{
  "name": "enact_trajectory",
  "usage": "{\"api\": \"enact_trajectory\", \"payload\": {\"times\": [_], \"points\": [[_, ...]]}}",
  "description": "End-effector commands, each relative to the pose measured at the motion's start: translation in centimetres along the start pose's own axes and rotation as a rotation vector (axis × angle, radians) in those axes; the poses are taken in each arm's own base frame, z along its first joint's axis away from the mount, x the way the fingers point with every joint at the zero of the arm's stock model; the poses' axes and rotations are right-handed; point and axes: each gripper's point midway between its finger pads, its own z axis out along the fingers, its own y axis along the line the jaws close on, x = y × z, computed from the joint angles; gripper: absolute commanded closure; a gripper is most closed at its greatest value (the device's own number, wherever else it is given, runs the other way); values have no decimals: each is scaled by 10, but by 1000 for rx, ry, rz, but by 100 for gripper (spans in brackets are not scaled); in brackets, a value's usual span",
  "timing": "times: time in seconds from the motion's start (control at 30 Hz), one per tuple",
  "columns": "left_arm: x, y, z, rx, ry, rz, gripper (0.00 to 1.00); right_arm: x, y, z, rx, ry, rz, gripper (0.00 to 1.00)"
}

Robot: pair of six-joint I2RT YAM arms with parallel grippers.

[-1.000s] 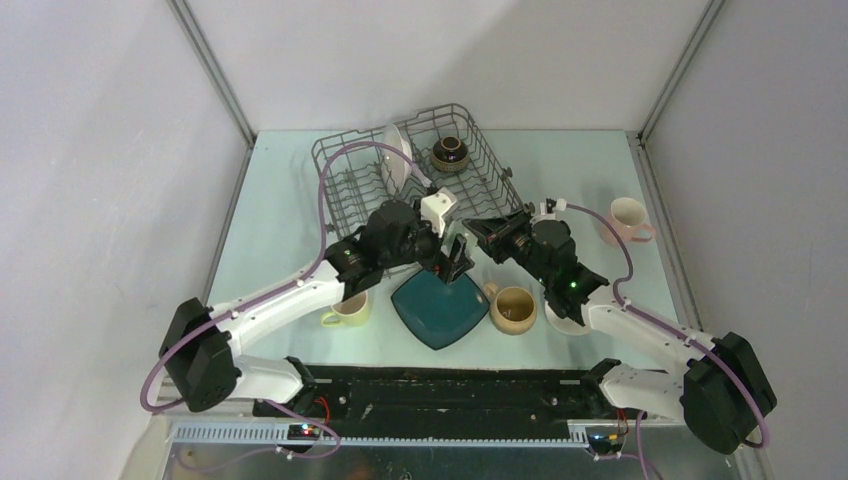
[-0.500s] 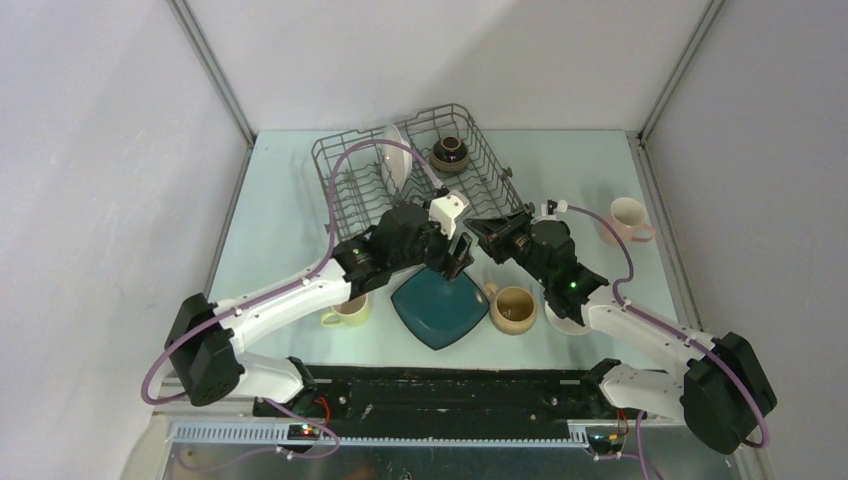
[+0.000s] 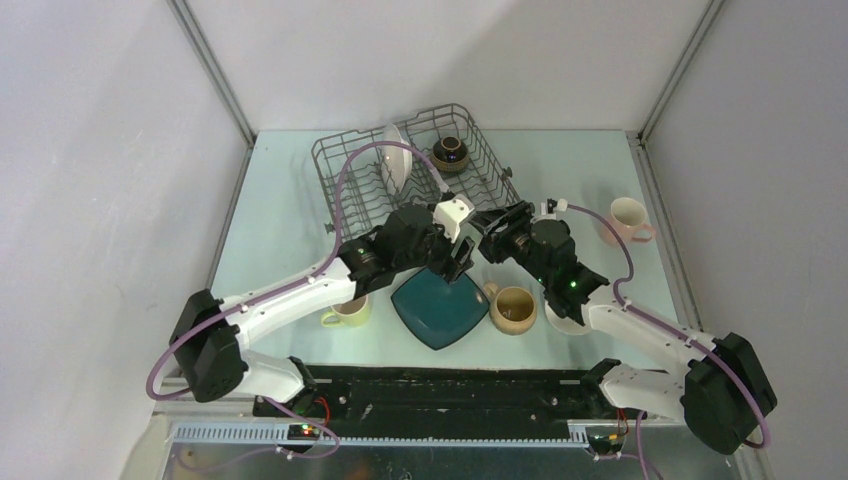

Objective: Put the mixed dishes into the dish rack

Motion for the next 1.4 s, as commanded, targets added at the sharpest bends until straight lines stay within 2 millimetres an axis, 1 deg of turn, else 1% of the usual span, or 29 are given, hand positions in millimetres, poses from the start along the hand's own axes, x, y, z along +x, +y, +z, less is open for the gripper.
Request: {"api": "enact_trajectory", "payload": {"times": [0.0,0.03,0.1,0.17,0.3,0.33,0.37,0.4,0.5,0.53,0.57,0.6,0.63,0.67,0.7,0.73,0.77,0.8,0.9,0.97,1.0,1.03,1.1,1.2,1.23,1.27,1.3,1.37], "points": [[-44,10,-9,-63,-109,46,100,-11,52,-8,-130,-43,18,37],[-47,11,-10,-72,-115,46,100,-12,50,-7,-120,-45,18,28],[-50,17,-12,-105,-114,44,100,-15,48,-8,-110,-52,16,18],[-53,23,-16,-130,-113,40,100,-20,46,-10,-98,-66,13,14],[-59,34,-25,-155,-131,28,100,-32,38,-13,-60,-106,3,13],[-60,37,-26,-164,-134,25,100,-34,33,-14,-40,-110,2,12],[-60,43,-29,-190,-132,35,100,-38,32,-15,-34,-120,1,12],[-63,49,-32,-211,-132,41,100,-40,26,-15,-11,-124,0,13],[-65,70,-47,-306,-116,63,100,-51,16,-21,35,-159,-12,14],[-66,78,-52,-336,-115,61,100,-55,18,-24,32,-178,-29,14],[-69,85,-60,-373,-125,66,100,-60,15,-27,46,-200,-40,14],[-69,97,-66,-424,-122,60,100,-63,18,-31,39,-213,-66,15],[-71,104,-73,-455,-128,56,100,-68,15,-34,53,-239,-78,15],[-69,119,-80,-524,-119,45,100,-71,18,-39,46,-252,-109,15],[-68,127,-85,-562,-117,36,100,-75,17,-41,53,-271,-125,15],[-65,141,-91,-627,-104,24,100,-77,20,-46,42,-284,-158,16],[-64,147,-93,-653,-99,20,100,-79,14,-48,68,-292,-176,16],[-60,158,-95,-692,-81,18,100,-81,16,-52,64,-298,-218,17],[-54,176,-94,-732,-39,52,100,-85,14,-57,76,-309,-289,18],[-49,187,-93,-751,0,115,100,-87,10,-60,94,-312,-313,18],[-50,192,-93,-760,8,164,100,-89,9,-61,98,-315,-320,19],[-46,202,-95,-779,22,177,100,-88,7,-62,104,-307,-323,19],[-47,212,-91,-756,22,220,100,-89,7,-63,103,-297,-339,19],[-38,219,-78,-678,88,305,100,-93,7,-66,105,-298,-352,19],[-39,224,-78,-685,96,320,100,-95,7,-67,106,-303,-356,20],[-35,229,-74,-692,124,347,100,-95,7,-68,109,-304,-358,20],[-36,237,-76,-726,129,355,100,-97,7,-69,110,-310,-358,20],[-31,250,-73,-746,183,408,100,-99,6,-70,112,-313,-357,20]]}}
